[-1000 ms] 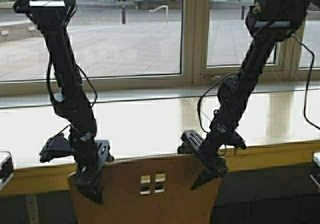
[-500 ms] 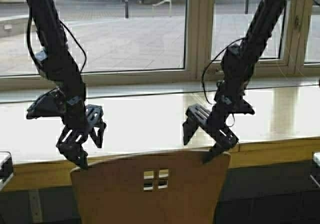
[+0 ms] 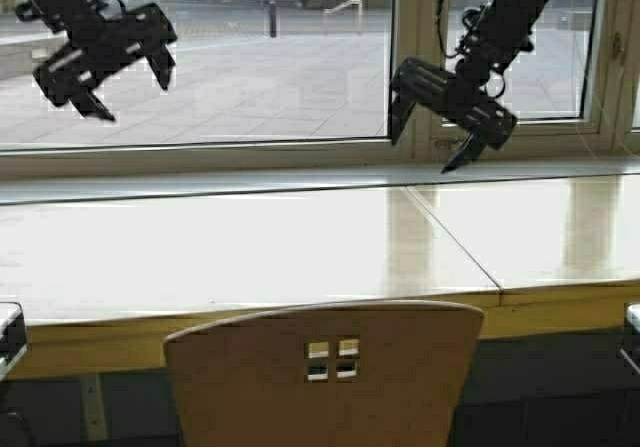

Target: Push the chairs under the table

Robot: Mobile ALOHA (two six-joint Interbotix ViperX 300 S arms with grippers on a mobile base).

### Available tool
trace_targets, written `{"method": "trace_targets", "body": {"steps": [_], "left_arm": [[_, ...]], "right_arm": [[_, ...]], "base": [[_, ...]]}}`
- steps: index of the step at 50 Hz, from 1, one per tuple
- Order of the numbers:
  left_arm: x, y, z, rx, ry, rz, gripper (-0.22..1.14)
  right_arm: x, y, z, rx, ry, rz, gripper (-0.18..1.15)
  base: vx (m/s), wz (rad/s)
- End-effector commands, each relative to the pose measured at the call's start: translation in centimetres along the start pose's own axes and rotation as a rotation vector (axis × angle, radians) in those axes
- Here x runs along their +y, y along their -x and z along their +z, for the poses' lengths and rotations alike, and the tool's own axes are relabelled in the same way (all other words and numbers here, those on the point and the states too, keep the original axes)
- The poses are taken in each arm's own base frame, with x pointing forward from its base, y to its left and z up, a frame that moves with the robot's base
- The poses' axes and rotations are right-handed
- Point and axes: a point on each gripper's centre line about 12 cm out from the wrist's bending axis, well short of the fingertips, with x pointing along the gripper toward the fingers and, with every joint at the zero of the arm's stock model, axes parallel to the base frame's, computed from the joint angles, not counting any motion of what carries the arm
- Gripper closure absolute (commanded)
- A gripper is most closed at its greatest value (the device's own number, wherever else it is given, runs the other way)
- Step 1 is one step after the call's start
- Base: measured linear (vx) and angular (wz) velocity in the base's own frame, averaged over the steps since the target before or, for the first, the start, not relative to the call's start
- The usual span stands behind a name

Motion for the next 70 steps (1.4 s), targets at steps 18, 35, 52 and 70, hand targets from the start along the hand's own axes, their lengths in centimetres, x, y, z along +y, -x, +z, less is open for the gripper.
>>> {"method": "trace_targets", "body": {"steps": [18, 35, 52, 70], "left_arm": [[-2.6, 14.7, 6.3, -0.19, -0.455, -0.194, -0.09], [-1.5, 15.0, 5.1, -0.218, -0.49, -0.168, -0.09], [-0.7, 14.5, 3.9, -0.187, -0.488, -0.154, -0.09], [-0.9, 13.9, 4.4, -0.197, -0.493, -0.147, -0.09]], "right_arm": [[2.3, 11.0, 2.3, -0.231, 0.406, 0.077, -0.07], [3.5, 11.8, -0.7, -0.207, 0.453, 0.123, -0.07], [5.0, 12.1, -2.6, -0.175, 0.49, 0.165, -0.07], [5.8, 12.3, -2.4, -0.164, 0.479, 0.177, -0.07]], "base": [[0.04, 0.35], [0.03, 0.66], [-0.07, 0.51], [-0.2, 0.39]]}}
